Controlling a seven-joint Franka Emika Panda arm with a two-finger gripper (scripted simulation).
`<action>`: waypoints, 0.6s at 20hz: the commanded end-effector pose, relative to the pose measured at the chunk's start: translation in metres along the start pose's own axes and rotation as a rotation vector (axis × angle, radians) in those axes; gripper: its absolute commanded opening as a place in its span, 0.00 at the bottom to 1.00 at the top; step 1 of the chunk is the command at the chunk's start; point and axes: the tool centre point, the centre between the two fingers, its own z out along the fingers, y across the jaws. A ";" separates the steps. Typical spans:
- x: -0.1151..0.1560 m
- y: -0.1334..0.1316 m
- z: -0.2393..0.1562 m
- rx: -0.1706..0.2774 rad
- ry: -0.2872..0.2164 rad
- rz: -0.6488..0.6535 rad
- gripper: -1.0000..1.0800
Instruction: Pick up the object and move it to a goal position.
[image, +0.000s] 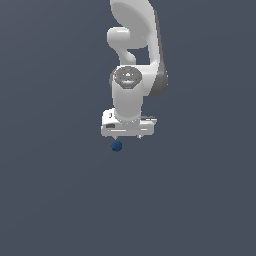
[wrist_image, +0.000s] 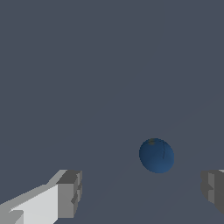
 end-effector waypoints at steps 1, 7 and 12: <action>0.000 0.000 0.000 0.000 0.000 0.000 0.96; 0.008 -0.008 -0.013 0.005 0.030 0.000 0.96; 0.012 -0.013 -0.021 0.008 0.046 -0.001 0.96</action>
